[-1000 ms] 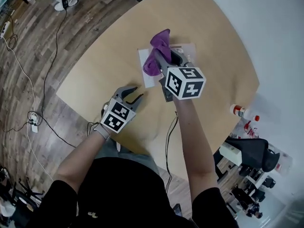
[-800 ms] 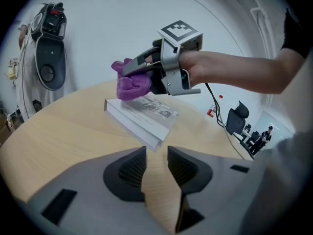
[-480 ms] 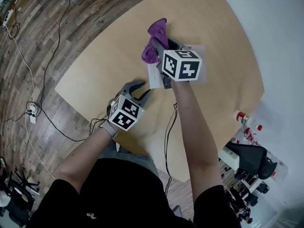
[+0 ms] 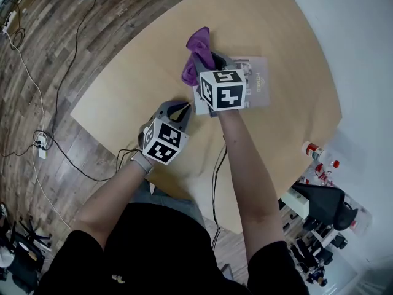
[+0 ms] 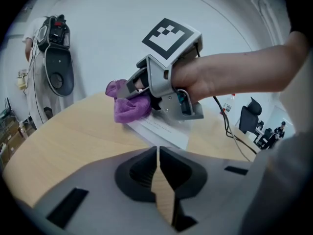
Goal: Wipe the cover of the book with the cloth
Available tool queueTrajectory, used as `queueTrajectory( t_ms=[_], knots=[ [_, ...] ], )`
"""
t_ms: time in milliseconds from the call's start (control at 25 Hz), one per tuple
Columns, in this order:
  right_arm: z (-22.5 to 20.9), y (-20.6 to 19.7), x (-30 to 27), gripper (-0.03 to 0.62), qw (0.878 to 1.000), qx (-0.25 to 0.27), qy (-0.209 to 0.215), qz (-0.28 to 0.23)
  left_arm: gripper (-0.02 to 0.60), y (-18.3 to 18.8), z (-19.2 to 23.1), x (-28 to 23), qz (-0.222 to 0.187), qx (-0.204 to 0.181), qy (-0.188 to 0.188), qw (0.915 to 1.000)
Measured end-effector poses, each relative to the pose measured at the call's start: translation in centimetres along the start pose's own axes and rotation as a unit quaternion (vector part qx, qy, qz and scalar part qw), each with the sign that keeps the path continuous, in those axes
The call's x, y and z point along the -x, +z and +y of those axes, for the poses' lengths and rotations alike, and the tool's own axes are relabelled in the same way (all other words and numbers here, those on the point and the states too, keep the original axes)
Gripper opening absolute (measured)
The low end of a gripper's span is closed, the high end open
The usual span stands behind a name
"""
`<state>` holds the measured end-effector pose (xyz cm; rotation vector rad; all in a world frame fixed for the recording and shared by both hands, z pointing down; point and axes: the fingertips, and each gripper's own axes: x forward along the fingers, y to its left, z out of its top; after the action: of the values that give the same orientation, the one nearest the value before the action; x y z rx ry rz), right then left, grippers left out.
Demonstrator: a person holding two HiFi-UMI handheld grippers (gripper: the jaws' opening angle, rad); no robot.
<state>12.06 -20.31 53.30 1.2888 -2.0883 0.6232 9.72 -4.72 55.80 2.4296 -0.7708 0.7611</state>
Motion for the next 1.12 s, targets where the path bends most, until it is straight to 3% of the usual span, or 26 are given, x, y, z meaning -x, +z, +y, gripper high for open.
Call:
queueTrajectory(
  t_ms=[280,320,440,640,840,1120],
  knots=[
    [0.2,-0.8,1.4,0.141,0.999,-0.032,-0.014,-0.019,0.035,-0.3,-1.4,0.3,0.001,-0.051,-0.026,0.9984],
    [0.2,-0.9,1.5,0.141,0.999,-0.036,-0.016,-0.023,0.052,-0.6,-1.9,0.3,0.004,-0.055,-0.037,0.9977],
    [0.0,-1.0,1.6,0.141,0.998,-0.052,-0.018,-0.023,0.179,-1.3,-3.2,0.3,0.018,-0.061,-0.055,0.9964],
    [-0.3,-1.3,1.7,0.141,0.992,-0.123,-0.008,-0.004,0.218,-1.4,-3.1,-0.2,0.021,-0.066,-0.018,0.9974],
    [-0.5,-1.6,1.7,0.141,0.991,-0.134,-0.007,0.006,0.250,-1.8,-3.7,-0.7,0.036,-0.083,-0.018,0.9957],
    [-0.5,-1.6,1.5,0.138,0.988,-0.153,0.004,0.019,0.255,-1.4,-2.7,-0.8,0.043,-0.036,-0.004,0.9984]
  ],
)
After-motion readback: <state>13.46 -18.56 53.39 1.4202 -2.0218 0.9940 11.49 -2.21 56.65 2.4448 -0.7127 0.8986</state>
